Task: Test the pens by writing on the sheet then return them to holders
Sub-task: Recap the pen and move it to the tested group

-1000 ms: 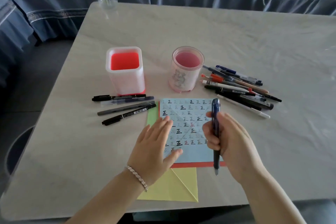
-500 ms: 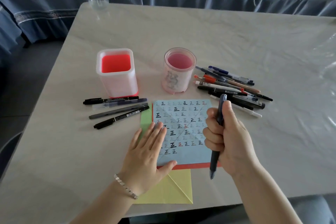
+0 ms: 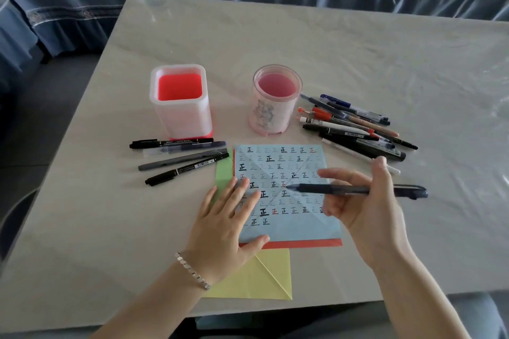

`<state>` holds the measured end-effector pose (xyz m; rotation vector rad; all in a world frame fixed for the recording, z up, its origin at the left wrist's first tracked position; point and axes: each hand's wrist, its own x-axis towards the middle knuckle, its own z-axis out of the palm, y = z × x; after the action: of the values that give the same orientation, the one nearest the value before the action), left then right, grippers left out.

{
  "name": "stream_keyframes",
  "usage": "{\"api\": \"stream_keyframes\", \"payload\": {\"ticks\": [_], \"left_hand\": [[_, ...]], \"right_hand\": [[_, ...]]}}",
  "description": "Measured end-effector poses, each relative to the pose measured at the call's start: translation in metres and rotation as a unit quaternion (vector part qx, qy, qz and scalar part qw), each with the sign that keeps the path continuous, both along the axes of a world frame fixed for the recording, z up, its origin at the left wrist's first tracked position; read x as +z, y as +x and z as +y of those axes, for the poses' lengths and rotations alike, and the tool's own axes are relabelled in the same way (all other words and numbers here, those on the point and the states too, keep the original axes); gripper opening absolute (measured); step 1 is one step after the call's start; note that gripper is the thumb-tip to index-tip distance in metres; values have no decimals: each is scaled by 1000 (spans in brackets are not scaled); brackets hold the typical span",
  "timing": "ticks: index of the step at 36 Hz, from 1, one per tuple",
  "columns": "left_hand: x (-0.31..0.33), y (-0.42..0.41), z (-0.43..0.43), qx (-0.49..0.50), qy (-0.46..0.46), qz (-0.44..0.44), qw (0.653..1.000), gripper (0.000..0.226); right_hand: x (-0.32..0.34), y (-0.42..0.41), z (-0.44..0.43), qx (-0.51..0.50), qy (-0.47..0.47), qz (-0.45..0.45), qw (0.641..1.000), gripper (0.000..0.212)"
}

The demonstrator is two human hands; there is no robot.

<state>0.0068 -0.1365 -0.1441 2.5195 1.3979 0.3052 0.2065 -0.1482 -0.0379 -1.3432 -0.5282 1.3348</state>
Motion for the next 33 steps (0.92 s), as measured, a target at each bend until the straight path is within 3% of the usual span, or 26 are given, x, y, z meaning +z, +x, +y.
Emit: {"api": "stream_keyframes", "payload": {"ticks": [3, 7, 11, 18, 21, 28, 33], "left_hand": [[1, 0, 0, 0, 0, -3, 1000, 67], [-1, 1, 0, 6, -5, -15, 1000, 64], [0, 4, 0, 24, -15, -27, 999, 61], [1, 6, 0, 34, -16, -18, 999, 61], [0, 5, -1, 37, -12, -16, 999, 61], [-1, 6, 0, 43, -5, -9, 999, 62], [2, 8, 0, 48, -8, -21, 999, 63]], "right_hand": [[-2, -1, -4, 38, -4, -29, 999, 72], [-11, -6, -8, 33, 9, -142, 989, 17], [-21, -7, -9, 1, 4, -172, 985, 29], [-39, -21, -9, 50, 13, -152, 987, 18], [-49, -30, -10, 59, 22, -192, 979, 15], [-69, -48, -13, -83, 36, -319, 943, 40], [-78, -54, -14, -115, 41, -361, 924, 39]]}}
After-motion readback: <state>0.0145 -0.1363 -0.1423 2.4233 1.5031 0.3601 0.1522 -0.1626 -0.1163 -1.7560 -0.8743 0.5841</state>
